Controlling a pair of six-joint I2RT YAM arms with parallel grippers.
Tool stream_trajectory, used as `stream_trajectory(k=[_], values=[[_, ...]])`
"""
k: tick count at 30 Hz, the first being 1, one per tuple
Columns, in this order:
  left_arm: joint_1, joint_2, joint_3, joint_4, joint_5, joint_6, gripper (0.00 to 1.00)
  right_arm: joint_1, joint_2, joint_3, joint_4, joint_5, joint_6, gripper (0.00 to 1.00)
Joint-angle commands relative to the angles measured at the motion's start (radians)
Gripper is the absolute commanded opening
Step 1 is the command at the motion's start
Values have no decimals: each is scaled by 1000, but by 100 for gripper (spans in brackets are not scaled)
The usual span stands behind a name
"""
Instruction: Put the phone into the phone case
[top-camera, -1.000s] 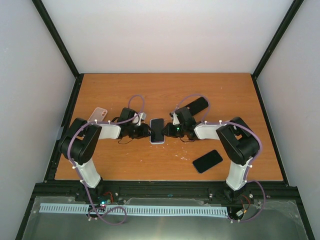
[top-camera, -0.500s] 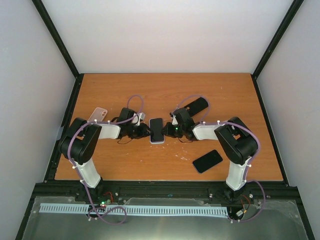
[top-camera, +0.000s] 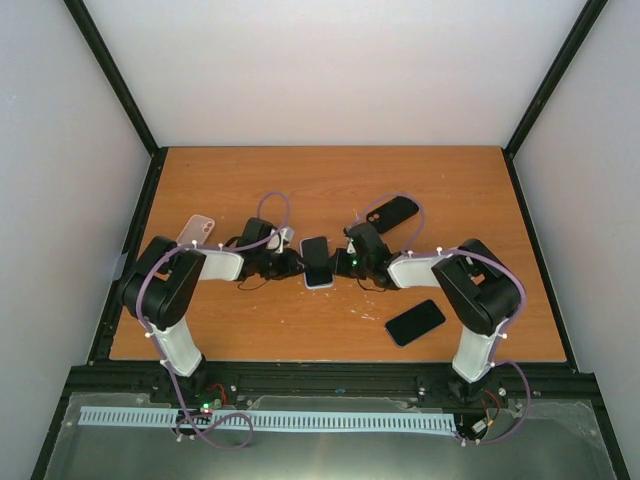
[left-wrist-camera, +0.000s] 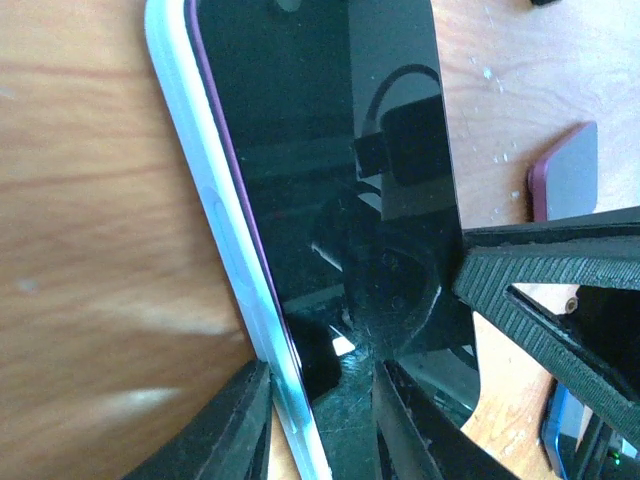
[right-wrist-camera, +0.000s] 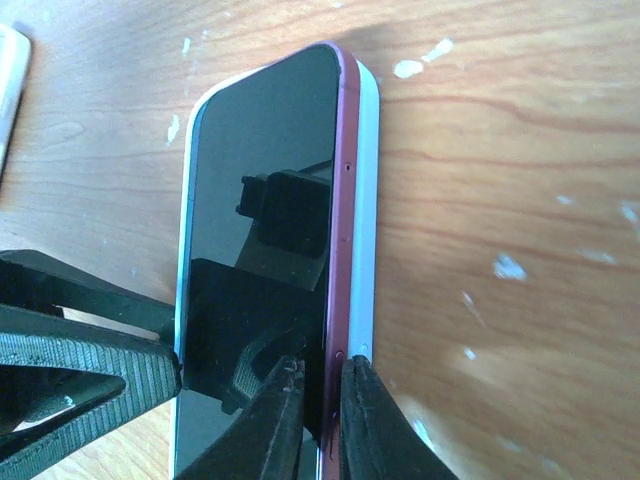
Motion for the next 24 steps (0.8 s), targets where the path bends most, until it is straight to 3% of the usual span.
stream_trajectory(k=[1, 13, 16, 24], values=[[-99, 0, 0, 41, 136, -32, 28, 45, -47, -66, -68, -14, -4, 11], [-139, -148, -125, 67, 119, -110, 29, 156, -200, -264, -49, 59, 67, 15], [-127, -190, -122, 9, 58, -98, 31, 155, -230, -274, -79, 91, 64, 22], [-59, -199, -128, 8, 55, -105, 35, 154, -302, -251, -132, 160, 40, 40]])
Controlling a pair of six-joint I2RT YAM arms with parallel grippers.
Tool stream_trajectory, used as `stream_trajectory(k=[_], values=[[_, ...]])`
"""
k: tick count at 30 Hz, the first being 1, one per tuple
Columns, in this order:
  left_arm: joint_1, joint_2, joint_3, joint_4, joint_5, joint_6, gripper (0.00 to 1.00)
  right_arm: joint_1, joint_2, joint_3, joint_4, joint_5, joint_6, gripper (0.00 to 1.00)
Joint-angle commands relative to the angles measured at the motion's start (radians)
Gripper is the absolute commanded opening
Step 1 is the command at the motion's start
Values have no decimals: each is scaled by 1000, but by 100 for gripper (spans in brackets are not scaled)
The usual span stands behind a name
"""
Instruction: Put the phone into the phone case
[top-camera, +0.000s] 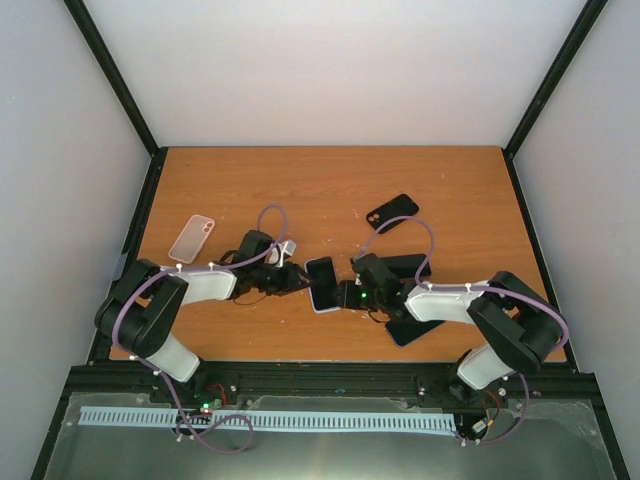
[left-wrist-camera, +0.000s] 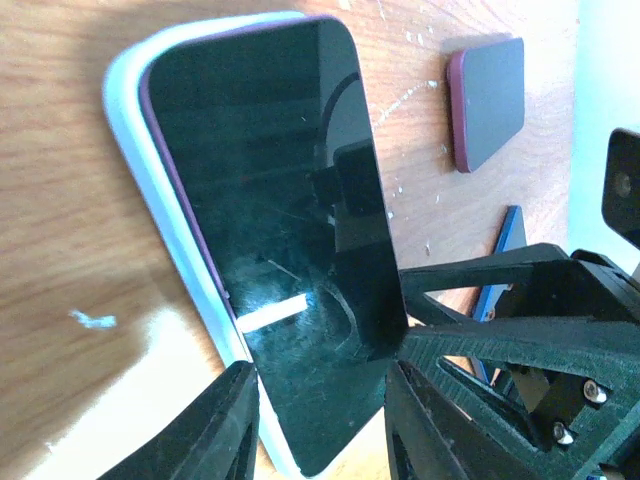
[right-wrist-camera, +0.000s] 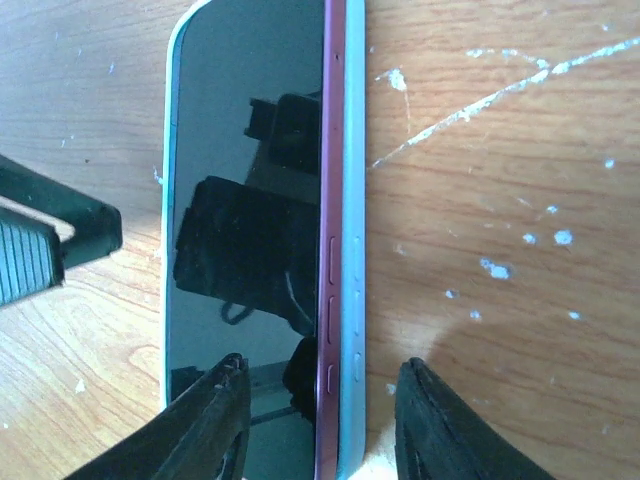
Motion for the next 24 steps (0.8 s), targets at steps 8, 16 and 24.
stream_trajectory(k=[8, 16, 24], values=[[41, 37, 26, 16, -19, 22, 36, 6, 124, 44, 65, 9, 9, 64], [42, 101, -13, 106, 53, 16, 36, 5, 173, 52, 240, -130, 37, 65], [43, 56, -28, 89, 66, 21, 33, -31, 166, 13, 466, -297, 148, 63]])
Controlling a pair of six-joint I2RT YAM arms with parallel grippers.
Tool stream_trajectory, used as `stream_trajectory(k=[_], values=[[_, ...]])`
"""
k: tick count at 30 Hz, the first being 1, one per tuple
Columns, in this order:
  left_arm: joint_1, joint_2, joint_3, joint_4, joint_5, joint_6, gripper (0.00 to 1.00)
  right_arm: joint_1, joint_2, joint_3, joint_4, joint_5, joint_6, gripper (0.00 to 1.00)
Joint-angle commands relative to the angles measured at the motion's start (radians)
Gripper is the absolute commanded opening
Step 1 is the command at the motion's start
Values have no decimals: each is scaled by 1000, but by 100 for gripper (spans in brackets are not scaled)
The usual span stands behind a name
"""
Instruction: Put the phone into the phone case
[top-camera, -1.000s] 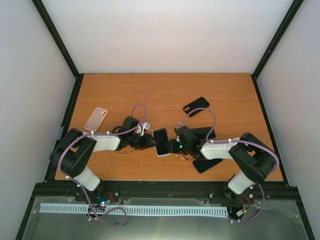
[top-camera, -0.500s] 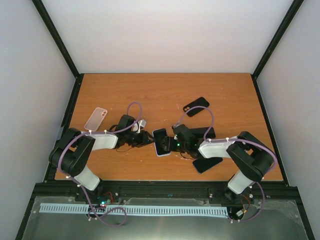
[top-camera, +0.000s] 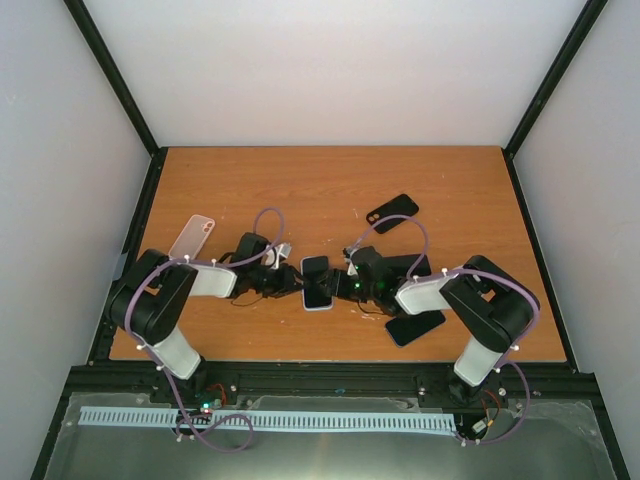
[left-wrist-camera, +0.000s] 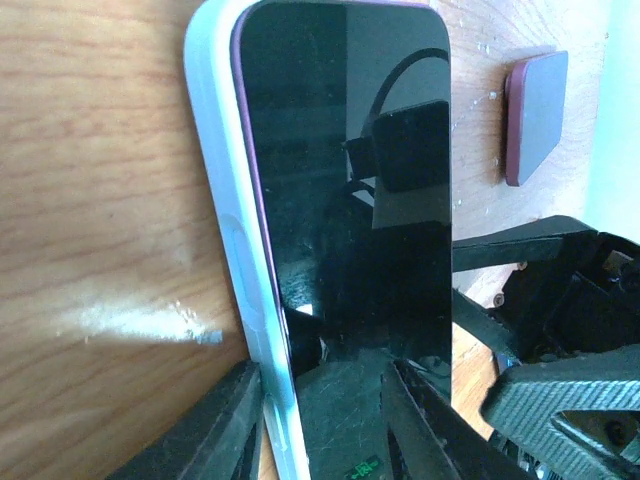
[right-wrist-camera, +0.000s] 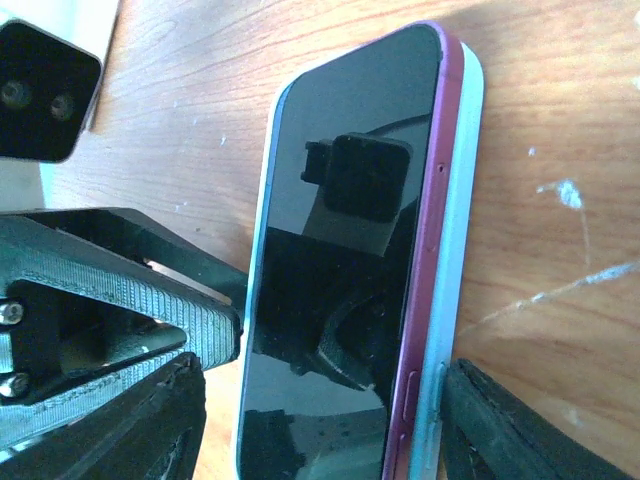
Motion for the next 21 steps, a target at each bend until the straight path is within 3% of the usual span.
stream_trajectory(k=[1, 15, 21], values=[[-11, -57, -16, 10, 12, 17, 34, -4, -3, -48, 232, -174, 102, 62], [-12, -84, -89, 61, 30, 18, 51, -6, -28, -30, 307, -249, 133, 61], [-11, -109, -106, 43, 28, 30, 54, -5, -1, -57, 478, -303, 210, 62]])
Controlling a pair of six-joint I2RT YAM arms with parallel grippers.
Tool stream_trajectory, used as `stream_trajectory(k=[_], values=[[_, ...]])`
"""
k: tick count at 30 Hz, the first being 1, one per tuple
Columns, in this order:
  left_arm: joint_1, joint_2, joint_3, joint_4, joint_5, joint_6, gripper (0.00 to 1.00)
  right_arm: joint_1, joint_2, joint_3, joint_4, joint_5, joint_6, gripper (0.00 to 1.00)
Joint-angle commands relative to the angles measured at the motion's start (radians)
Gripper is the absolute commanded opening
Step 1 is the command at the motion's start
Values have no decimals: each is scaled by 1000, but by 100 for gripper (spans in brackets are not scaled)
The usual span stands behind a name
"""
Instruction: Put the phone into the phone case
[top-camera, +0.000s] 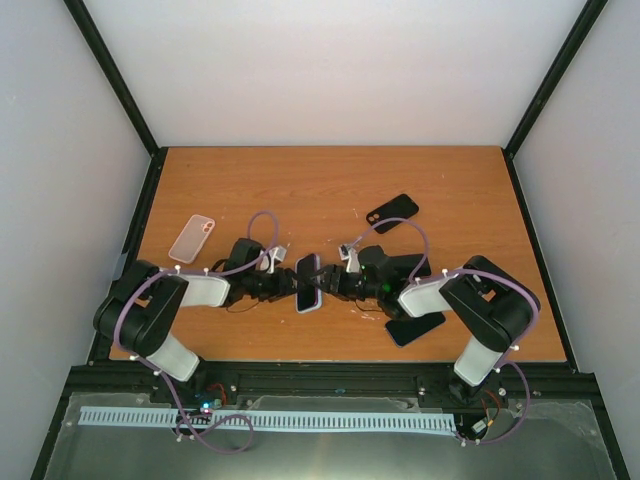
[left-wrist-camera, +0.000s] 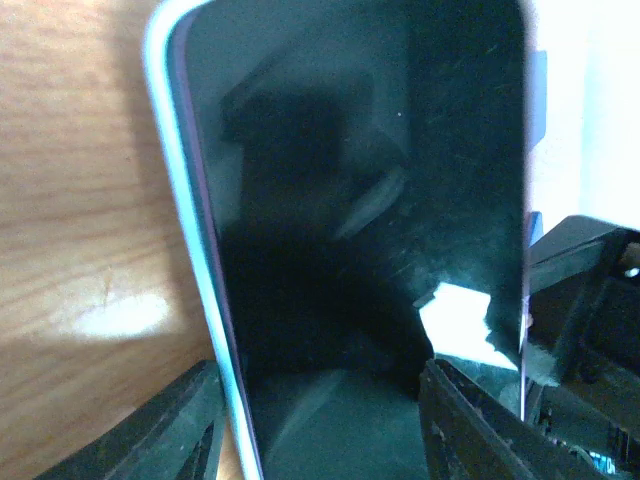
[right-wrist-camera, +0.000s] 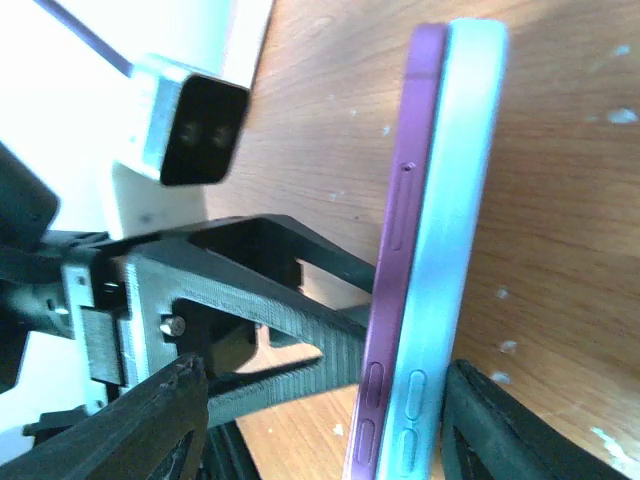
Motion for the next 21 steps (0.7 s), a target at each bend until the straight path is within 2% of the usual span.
stream_trajectory(k=[1, 6, 8, 16, 21], values=[[-18, -21, -22, -8, 50, 30, 53, 19, 4, 6, 241, -109, 55, 62], [-18, -28, -35, -15, 39, 30, 50, 19, 41, 13, 188, -85, 42, 61], [-18, -29, -34, -19, 32, 28, 50, 19, 60, 16, 186, -86, 44, 57], [-17, -27, -16, -55, 2, 41, 49, 19, 73, 17, 146, -54, 10, 28], [-18, -13, -8, -57, 0, 51, 49, 19, 77, -2, 195, -51, 23, 11]])
